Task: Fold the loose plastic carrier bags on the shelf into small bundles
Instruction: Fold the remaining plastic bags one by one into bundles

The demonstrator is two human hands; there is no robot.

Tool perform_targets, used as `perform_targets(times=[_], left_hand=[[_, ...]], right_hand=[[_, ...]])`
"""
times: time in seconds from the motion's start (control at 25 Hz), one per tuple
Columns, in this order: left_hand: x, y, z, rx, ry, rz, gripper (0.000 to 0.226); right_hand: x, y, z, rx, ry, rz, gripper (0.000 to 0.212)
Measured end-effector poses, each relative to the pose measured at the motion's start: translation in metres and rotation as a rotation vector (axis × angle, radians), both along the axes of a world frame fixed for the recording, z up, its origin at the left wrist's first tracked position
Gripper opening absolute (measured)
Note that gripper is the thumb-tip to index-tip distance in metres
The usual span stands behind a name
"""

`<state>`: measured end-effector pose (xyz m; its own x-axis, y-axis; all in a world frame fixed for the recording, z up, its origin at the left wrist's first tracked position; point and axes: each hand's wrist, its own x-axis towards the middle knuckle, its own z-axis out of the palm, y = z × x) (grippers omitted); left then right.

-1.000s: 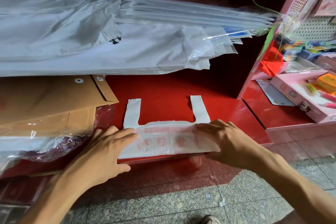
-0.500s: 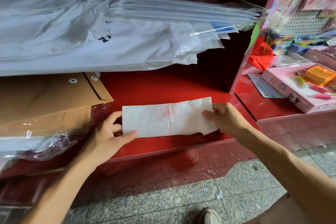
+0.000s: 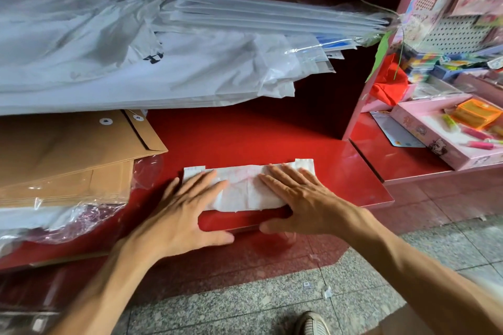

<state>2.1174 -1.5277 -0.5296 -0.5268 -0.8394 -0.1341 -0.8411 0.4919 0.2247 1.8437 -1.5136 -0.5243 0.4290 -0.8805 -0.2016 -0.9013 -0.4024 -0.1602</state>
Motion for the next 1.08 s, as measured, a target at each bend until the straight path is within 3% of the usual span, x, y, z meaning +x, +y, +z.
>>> perform_targets(times=[0.12,0.24,0.28,0.36,0.44,0.52,0.56,0.64,0.72,0.76,0.8,0.88,0.92,1.0,1.08], left_hand=[[0.015,0.008,0.007,-0.058,0.022,-0.059,0.076],[0.026,0.010,0.017,0.038,0.338,0.061,0.014],[0.027,0.008,0.020,0.084,0.431,0.108,0.027],[0.025,0.006,0.025,0.166,0.671,0.246,0.039],[0.017,0.006,0.028,0.299,0.949,0.426,0.026],[0.008,0.007,0.025,0.412,1.096,0.575,0.014],[0.004,0.007,0.022,0.453,1.137,0.649,0.014],[-0.006,0.007,0.020,0.486,1.176,0.744,0.019],[-0.016,0.009,0.015,0.488,1.173,0.760,0.030],[-0.021,0.011,0.013,0.468,1.143,0.745,0.035],[-0.025,0.013,0.014,0.370,1.023,0.695,0.037],[-0.022,0.016,0.013,-0.014,0.577,0.469,0.058],[-0.019,0.017,0.010,-0.162,0.413,0.334,0.071],[-0.015,0.018,0.005,-0.188,0.250,0.119,0.090],[-0.014,0.021,-0.003,-0.234,0.119,-0.010,0.090]], right_hand=[[-0.020,0.006,0.009,-0.105,0.022,0.111,0.085],[-0.041,-0.004,0.029,0.072,-0.344,-0.025,0.026],[-0.047,-0.010,0.034,0.135,-0.488,-0.103,0.011],[-0.056,-0.020,0.041,0.167,-0.862,-0.309,0.013],[-0.057,-0.027,0.041,0.124,-1.195,-0.519,0.014],[-0.048,-0.037,0.032,0.040,-1.310,-0.690,0.008],[-0.044,-0.043,0.025,-0.046,-1.250,-0.765,0.006],[-0.035,-0.042,0.017,-0.365,-0.836,-0.755,0.021],[-0.016,-0.025,0.013,-0.599,-0.600,-0.402,0.036],[-0.003,-0.013,0.014,-0.531,-0.574,-0.202,0.041],[0.012,-0.001,0.014,-0.389,-0.547,-0.052,0.049],[0.035,0.015,0.002,-0.174,-0.331,0.088,0.070],[0.040,0.018,-0.008,-0.221,-0.192,0.123,0.077],[0.043,0.017,-0.024,-0.394,-0.010,0.172,0.082],[0.041,0.013,-0.026,-0.457,-0.060,0.171,0.069]])
